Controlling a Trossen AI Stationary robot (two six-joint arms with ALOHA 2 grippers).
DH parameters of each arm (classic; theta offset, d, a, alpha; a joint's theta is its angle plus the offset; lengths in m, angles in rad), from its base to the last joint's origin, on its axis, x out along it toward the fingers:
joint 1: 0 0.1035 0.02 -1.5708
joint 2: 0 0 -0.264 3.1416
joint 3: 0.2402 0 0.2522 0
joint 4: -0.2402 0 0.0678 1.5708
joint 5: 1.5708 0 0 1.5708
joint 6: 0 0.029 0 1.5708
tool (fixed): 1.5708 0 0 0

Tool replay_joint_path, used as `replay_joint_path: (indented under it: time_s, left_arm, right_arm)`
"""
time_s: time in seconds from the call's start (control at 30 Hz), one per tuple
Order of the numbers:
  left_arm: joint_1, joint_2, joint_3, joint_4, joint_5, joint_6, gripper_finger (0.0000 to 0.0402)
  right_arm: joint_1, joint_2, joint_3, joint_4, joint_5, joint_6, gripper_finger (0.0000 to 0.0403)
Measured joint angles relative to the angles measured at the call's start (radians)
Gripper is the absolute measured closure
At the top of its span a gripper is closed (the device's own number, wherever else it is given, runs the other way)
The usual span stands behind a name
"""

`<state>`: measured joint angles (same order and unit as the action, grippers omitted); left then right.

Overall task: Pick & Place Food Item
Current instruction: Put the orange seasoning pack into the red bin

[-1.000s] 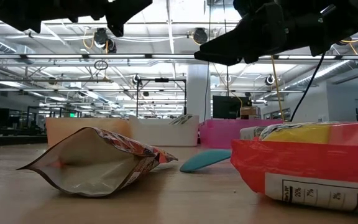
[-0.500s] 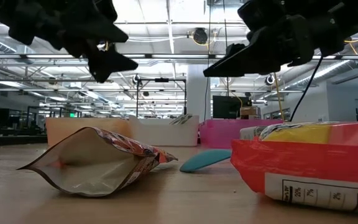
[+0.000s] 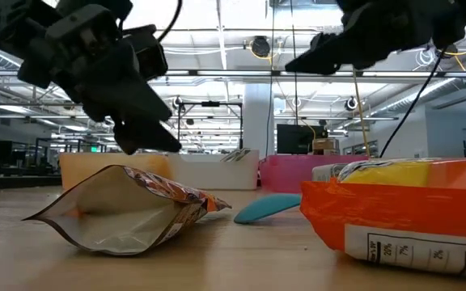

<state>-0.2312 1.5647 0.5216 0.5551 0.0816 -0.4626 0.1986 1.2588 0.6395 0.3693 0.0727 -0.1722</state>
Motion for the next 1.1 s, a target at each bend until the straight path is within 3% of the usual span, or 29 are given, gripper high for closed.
replay_joint_path:
  time_s: [0.37,0.77,1.1]
  left_arm:
    - [0.001,0.149,0.177,-0.132,0.060,0.130,0.0123]
    - [0.022,0.149,0.191,-0.293,0.050,0.072,0.0124]
    - [0.020,0.152,0.190,-0.288,0.125,0.034,0.0124]
  right_arm:
    - [0.000,-0.122,-0.001,-0.105,0.003,0.003,0.0149]
    - [0.000,-0.110,0.000,-0.105,0.003,0.012,0.0149]
    - [0.000,-0.110,0.000,-0.102,0.004,0.022,0.0149]
